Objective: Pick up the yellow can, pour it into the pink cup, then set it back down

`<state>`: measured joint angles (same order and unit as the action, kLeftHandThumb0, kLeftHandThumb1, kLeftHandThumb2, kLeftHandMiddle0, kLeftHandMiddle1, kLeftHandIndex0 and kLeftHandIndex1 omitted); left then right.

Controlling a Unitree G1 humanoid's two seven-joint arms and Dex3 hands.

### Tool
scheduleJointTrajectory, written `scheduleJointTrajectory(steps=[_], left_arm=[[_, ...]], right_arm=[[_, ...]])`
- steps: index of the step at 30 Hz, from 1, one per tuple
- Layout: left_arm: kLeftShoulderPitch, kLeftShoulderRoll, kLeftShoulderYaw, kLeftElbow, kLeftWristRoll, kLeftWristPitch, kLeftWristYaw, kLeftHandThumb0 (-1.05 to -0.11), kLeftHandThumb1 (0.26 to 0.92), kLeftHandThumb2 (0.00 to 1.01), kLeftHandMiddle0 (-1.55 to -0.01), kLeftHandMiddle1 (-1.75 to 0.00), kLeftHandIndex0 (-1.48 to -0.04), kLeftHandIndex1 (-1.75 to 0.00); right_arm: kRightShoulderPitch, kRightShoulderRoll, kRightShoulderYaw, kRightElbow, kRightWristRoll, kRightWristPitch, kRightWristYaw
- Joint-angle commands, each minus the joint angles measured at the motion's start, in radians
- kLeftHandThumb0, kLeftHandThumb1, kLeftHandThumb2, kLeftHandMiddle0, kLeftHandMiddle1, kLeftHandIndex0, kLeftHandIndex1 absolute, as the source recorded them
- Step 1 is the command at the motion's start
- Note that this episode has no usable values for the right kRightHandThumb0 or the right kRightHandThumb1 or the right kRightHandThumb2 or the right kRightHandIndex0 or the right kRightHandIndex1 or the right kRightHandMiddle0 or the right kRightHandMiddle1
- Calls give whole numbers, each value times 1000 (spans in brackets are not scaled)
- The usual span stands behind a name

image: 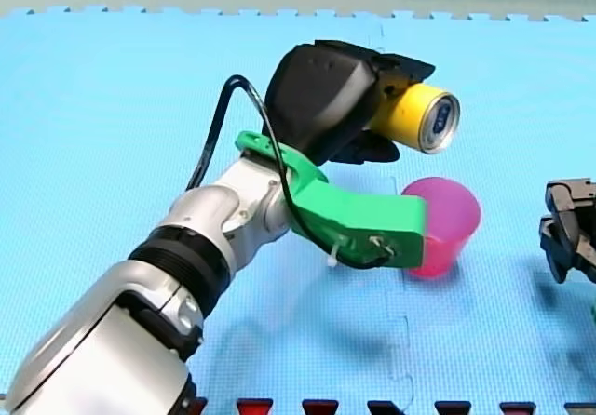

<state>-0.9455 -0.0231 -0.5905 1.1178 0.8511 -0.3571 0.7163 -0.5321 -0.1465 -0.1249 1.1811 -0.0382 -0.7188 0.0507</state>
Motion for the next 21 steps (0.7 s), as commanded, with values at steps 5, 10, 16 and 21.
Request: scheduleJointTrajectory(steps=[5, 10, 16, 21], left_arm=[[-24, -5, -55, 16, 49, 40, 92, -335, 837, 1, -767, -1668, -1137, -466], [-31, -15, -92, 39, 79, 51, 168, -327, 845, 1, -765, -1745, -711, -1342], [-40, -25, -130, 74, 112, 83, 249, -326, 850, 2, -798, -1746, -657, -1450], [-44, -25, -140, 87, 112, 90, 264, -323, 858, 3, -804, -1746, -617, -1528]], right_arm=[[0, -12, 8, 7, -15, 13, -24], [2, -6, -1, 11, 0, 24, -15], [0, -9, 8, 6, -11, 35, -23], [-2, -12, 7, 4, -8, 44, -17]])
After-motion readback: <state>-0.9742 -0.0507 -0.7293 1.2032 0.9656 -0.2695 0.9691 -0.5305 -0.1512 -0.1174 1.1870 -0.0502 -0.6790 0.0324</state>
